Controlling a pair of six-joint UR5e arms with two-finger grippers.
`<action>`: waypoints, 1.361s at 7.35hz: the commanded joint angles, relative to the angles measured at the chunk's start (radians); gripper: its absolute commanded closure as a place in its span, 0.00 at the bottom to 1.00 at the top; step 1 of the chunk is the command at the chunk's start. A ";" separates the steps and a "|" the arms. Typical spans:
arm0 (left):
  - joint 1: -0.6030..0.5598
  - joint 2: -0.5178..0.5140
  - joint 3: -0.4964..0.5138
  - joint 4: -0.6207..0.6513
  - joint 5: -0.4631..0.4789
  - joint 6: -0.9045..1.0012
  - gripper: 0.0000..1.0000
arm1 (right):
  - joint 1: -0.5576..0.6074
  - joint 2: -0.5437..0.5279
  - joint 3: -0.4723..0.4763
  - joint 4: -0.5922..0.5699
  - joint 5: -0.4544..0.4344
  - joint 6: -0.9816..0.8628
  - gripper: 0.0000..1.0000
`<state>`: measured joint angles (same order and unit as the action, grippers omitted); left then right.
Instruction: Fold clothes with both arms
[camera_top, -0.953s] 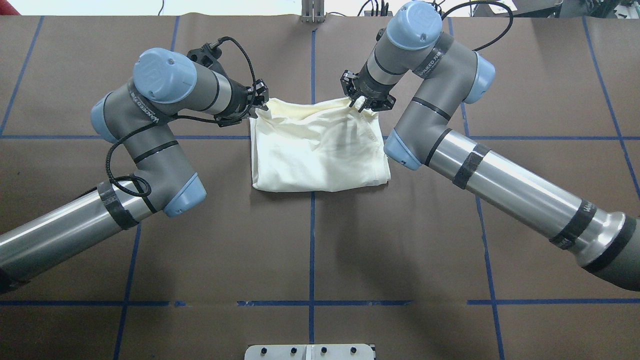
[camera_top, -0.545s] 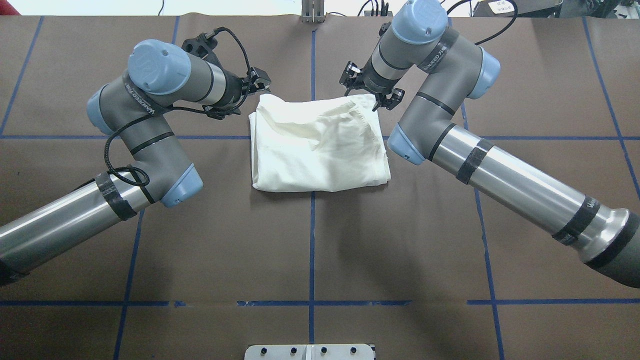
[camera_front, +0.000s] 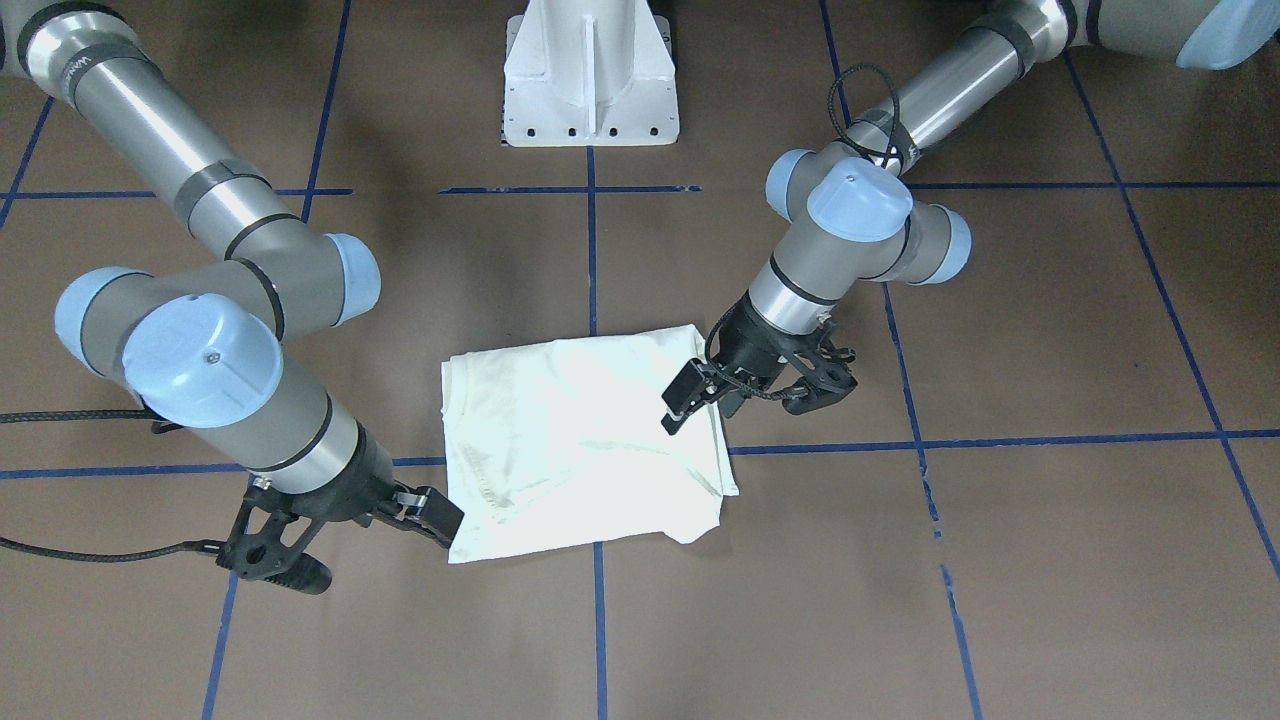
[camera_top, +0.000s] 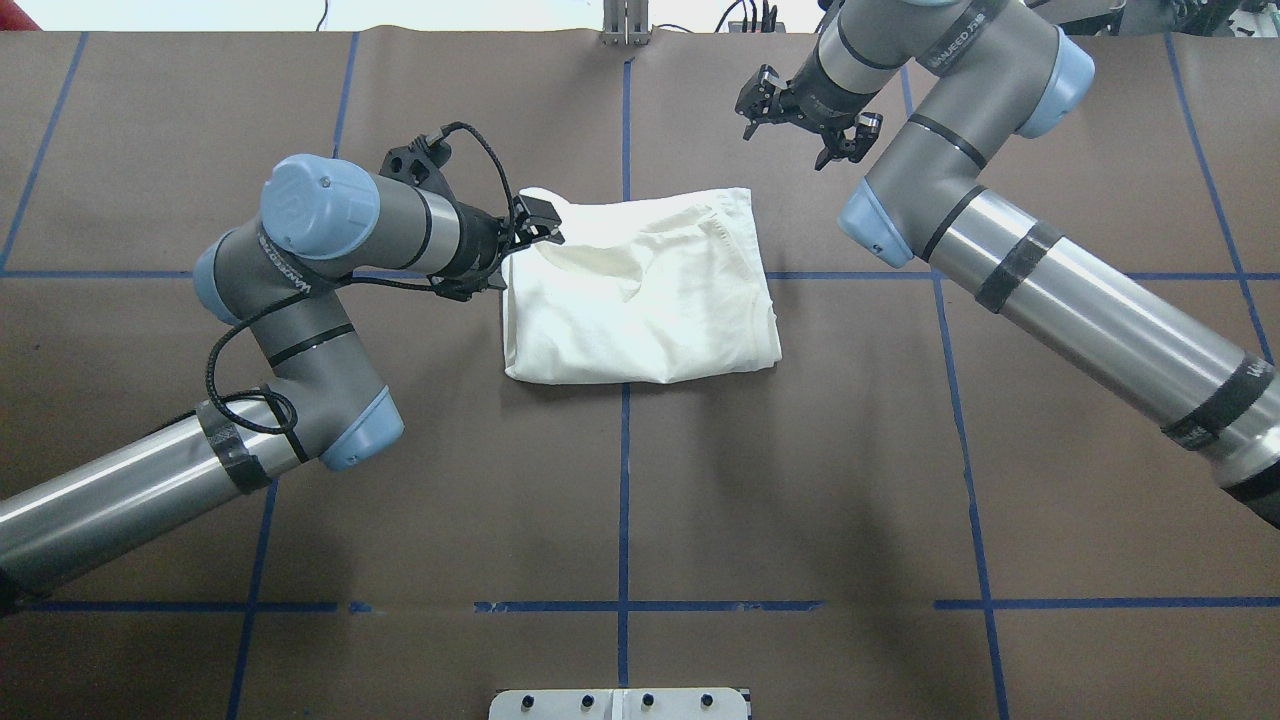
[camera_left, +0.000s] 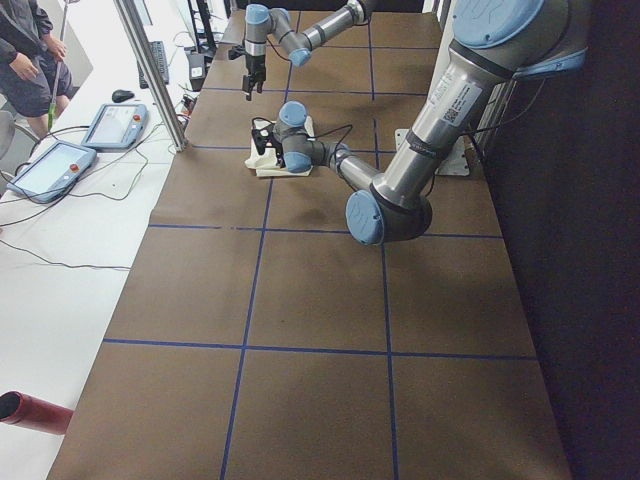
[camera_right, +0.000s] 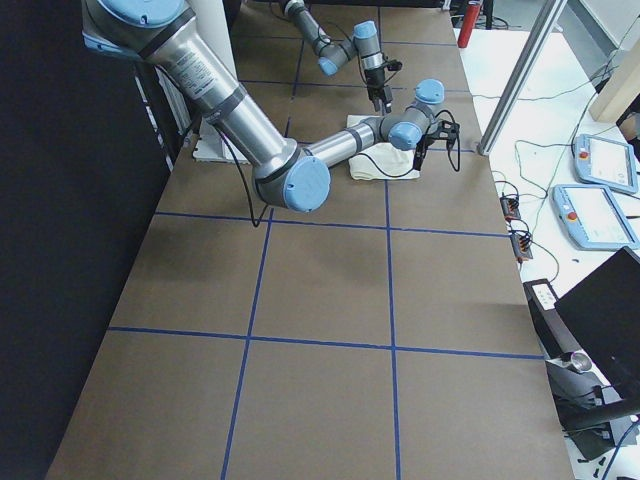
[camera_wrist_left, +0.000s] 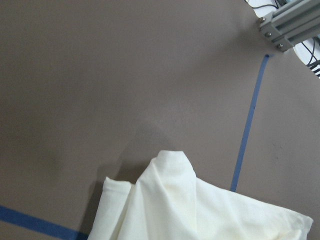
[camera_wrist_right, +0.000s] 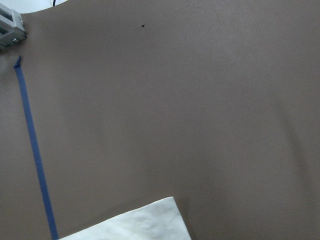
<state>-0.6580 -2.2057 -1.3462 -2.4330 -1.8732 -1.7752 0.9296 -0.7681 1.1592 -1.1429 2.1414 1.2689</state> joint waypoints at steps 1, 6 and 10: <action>0.029 0.023 -0.048 -0.060 -0.074 -0.061 0.01 | 0.032 -0.026 0.013 -0.041 0.000 -0.110 0.00; 0.075 0.067 -0.082 -0.058 -0.078 -0.059 0.14 | 0.041 -0.034 0.013 -0.040 0.002 -0.120 0.00; 0.077 0.080 -0.064 -0.048 -0.073 -0.059 0.01 | 0.051 -0.056 0.030 -0.037 0.005 -0.121 0.00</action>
<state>-0.5810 -2.1306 -1.4096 -2.4859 -1.9485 -1.8309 0.9758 -0.8175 1.1826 -1.1802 2.1458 1.1486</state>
